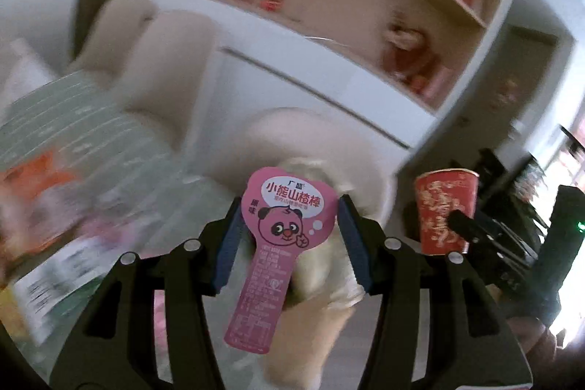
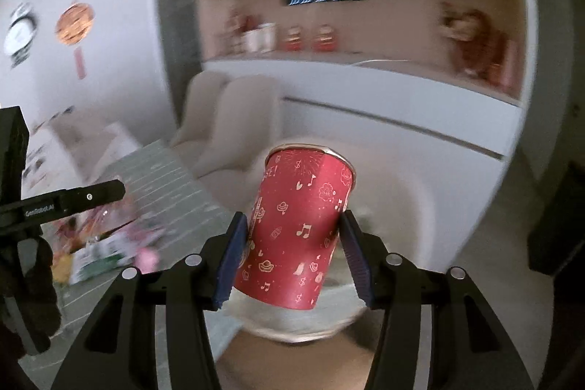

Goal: Collect trash
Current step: 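Carry the pink wrapper and red cup to the bin and release both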

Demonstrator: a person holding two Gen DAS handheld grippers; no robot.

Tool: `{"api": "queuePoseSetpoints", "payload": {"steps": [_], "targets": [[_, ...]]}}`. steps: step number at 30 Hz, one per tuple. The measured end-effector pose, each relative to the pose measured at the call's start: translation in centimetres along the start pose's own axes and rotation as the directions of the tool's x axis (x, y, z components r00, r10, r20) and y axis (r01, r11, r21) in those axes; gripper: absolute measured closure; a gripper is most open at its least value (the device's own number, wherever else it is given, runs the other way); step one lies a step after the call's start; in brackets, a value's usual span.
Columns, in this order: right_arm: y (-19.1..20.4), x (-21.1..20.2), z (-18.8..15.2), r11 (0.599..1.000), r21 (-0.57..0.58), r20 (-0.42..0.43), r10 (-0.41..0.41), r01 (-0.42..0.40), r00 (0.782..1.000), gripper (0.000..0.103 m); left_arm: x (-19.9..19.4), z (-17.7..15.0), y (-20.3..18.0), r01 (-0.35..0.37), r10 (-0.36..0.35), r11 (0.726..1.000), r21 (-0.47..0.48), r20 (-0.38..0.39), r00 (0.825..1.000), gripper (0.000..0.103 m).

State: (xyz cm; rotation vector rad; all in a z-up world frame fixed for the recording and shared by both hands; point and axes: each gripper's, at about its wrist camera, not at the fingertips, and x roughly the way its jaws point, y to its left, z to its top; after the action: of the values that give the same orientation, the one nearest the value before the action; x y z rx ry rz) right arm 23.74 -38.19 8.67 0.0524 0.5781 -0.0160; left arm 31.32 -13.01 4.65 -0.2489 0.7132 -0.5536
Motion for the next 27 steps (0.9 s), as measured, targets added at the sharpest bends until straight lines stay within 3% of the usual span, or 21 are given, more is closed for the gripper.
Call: {"api": "queuePoseSetpoints", "payload": {"steps": [4,8,10,11,13,17,20,23,27], "targets": [[-6.3,-0.1,0.8,0.996,0.06,0.023,-0.067,0.065,0.998,0.053,6.6,1.8,-5.6,0.08,-0.079,0.994,0.079,-0.027,0.997,0.054],[-10.3,0.4,1.1,0.992,0.071,0.037,-0.108,0.105,0.993,0.053,12.2,2.8,-8.0,0.076,-0.07,0.989,0.128,-0.049,0.996,0.053],[-11.9,0.9,0.9,0.991,0.081,0.033,-0.109,0.106,0.993,0.053,14.7,3.2,-7.9,0.07,-0.061,0.99,0.119,-0.078,0.995,0.044],[-12.1,1.2,0.9,0.991,0.082,0.031,-0.107,0.105,0.994,0.053,15.9,3.3,-7.6,0.065,-0.055,0.993,0.101,-0.097,0.994,0.035],[-12.5,2.4,0.7,0.993,0.081,0.019,-0.091,0.089,0.996,0.053,16.7,3.5,-7.0,0.052,-0.044,0.996,0.068,-0.111,0.993,0.031],[-12.5,5.5,0.4,0.996,0.09,-0.018,-0.005,0.007,1.0,0.053,16.2,3.4,-4.8,0.006,-0.007,1.0,-0.012,-0.111,0.994,0.024],[-11.1,8.5,0.4,0.994,0.076,-0.051,0.083,-0.079,0.995,0.053,14.1,3.6,-3.1,-0.052,0.047,0.996,-0.07,-0.067,0.997,0.018],[-8.9,12.4,0.4,0.988,0.037,-0.099,0.156,-0.153,0.983,0.053,10.8,3.3,-1.9,-0.132,0.131,0.988,-0.074,-0.023,0.991,0.01],[-5.3,17.1,0.1,0.972,-0.002,-0.194,0.231,-0.236,0.953,0.053,7.5,1.8,-0.8,-0.227,0.228,0.97,-0.083,-0.001,0.974,0.009]]}}
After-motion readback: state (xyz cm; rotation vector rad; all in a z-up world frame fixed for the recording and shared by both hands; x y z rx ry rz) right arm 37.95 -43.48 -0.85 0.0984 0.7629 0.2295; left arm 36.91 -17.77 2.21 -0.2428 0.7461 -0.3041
